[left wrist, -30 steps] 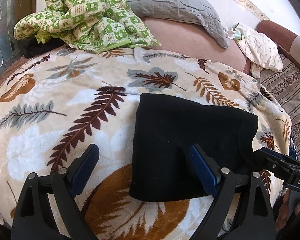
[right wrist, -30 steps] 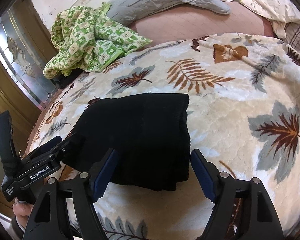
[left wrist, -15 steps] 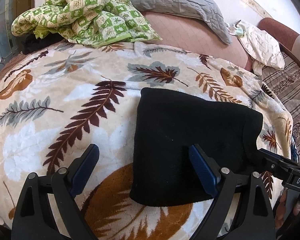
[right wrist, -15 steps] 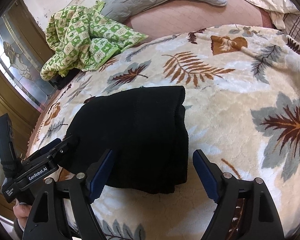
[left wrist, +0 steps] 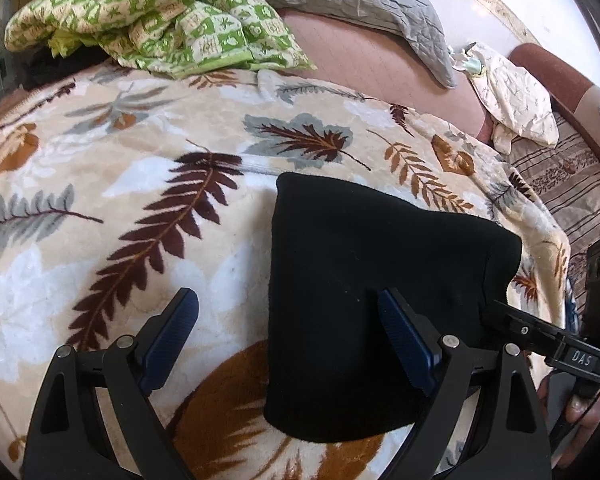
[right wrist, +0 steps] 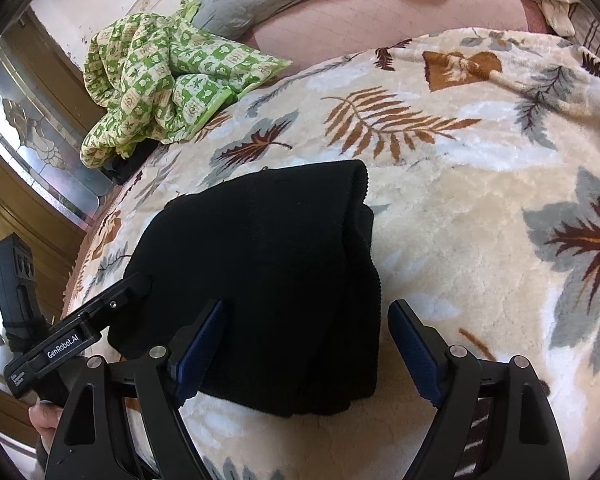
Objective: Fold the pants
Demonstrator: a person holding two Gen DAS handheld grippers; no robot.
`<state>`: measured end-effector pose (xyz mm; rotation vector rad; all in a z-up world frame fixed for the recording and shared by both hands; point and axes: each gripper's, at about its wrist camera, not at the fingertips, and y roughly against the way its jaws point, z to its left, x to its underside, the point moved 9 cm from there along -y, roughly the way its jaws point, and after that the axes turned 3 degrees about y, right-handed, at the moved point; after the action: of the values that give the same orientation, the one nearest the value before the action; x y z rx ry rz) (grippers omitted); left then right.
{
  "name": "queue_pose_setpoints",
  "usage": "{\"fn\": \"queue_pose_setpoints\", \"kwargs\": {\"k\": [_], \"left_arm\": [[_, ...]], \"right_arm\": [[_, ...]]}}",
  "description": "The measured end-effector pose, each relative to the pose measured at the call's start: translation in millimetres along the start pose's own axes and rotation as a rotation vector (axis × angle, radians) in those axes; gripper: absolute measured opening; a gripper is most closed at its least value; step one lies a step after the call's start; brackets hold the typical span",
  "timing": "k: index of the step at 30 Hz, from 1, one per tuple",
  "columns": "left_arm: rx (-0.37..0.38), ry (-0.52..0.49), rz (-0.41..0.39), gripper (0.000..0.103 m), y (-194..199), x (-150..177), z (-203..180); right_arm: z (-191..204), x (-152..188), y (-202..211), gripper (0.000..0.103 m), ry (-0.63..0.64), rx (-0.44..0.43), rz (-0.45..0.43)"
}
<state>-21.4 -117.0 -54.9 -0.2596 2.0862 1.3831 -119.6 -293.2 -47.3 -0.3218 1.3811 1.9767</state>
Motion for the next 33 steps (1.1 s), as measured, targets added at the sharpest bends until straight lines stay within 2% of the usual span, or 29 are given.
{"fn": "queue_pose_setpoints", "kwargs": {"k": [10,16,33], "left_arm": [[0.054,0.062,0.045,0.094,-15.6,1.1,-2.7],[0.039,0.053,0.038,0.101,-19.3,1.5,-4.6],[0.051,0.050,0.046,0.101,-23.2,4.1,-11.7]], "right_arm": [[-1.3,-6.1,-9.1,0.087,-0.007,-0.028,-0.004],[-6.0,-5.6,-12.1,0.088,-0.026,-0.061,-0.006],[-1.4,-8.3,-18.3,0.091,-0.044,-0.084,-0.014]]}}
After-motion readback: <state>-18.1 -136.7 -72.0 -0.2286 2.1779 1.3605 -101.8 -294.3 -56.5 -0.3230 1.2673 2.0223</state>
